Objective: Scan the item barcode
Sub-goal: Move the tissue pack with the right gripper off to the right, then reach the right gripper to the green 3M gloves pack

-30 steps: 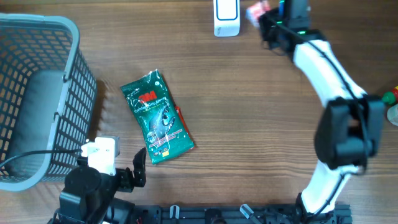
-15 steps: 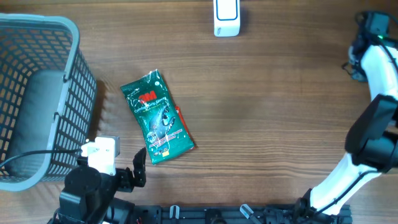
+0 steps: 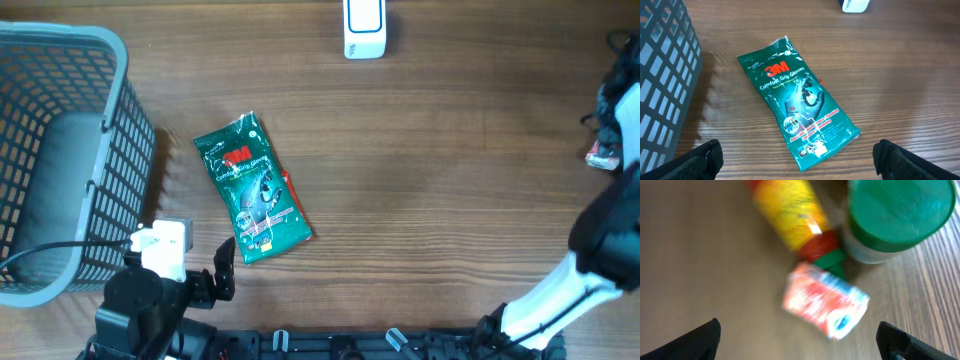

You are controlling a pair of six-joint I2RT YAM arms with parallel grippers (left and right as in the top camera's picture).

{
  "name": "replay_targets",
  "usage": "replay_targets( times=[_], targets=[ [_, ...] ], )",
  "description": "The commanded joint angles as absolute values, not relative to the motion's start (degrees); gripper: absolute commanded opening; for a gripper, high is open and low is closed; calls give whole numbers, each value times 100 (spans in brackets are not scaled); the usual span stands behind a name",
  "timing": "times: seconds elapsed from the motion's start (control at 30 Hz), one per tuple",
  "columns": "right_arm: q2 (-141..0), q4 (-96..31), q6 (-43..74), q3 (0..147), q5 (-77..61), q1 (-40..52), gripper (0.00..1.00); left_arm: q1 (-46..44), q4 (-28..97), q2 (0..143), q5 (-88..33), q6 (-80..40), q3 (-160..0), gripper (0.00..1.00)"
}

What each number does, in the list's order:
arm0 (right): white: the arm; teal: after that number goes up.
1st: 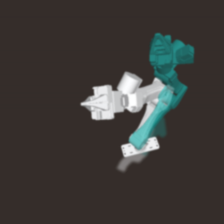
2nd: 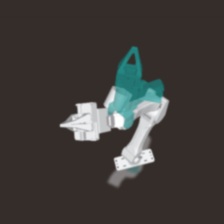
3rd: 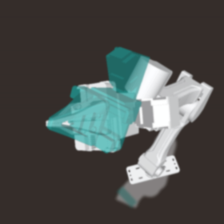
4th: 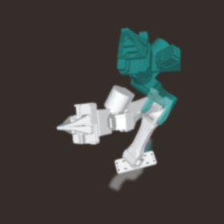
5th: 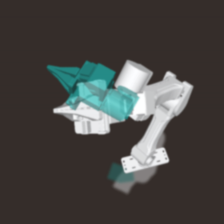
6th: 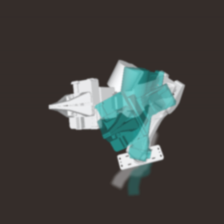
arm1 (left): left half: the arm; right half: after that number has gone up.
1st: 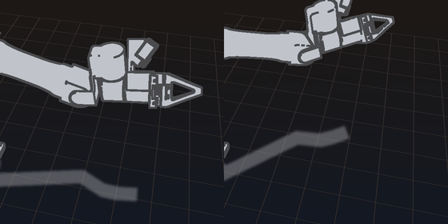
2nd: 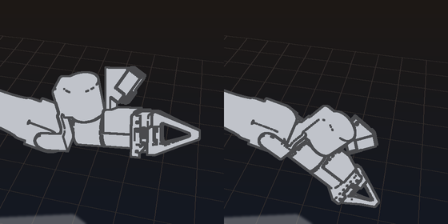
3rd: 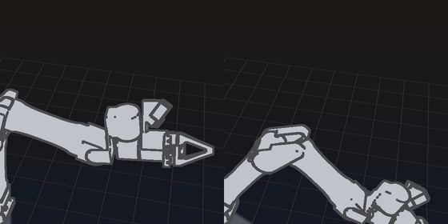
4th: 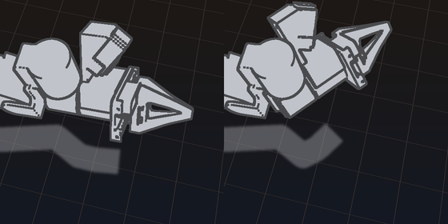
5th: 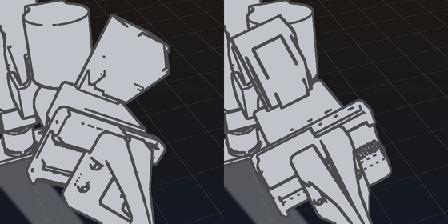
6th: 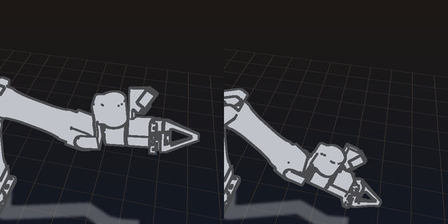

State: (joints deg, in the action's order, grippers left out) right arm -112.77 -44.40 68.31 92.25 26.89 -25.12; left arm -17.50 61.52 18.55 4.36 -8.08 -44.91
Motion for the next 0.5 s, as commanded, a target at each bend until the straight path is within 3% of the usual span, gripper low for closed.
replay_targets(
  times=[0.0, 0.27, 0.47],
  targets=[
    [-10106, -4628, 5961, 9295, 1500, -2182, 100, -1723, 6139, 1855, 388, -840, -4534, 100],
    [-9544, -5271, 3872, 9247, -1964, -790, 100, -1723, 6139, 1855, 388, -840, -4534, 100],
    [-10075, -4960, 2263, 8991, -2174, 1061, 99, -1723, 6139, 1855, 388, -840, -4534, 100]
  ],
)
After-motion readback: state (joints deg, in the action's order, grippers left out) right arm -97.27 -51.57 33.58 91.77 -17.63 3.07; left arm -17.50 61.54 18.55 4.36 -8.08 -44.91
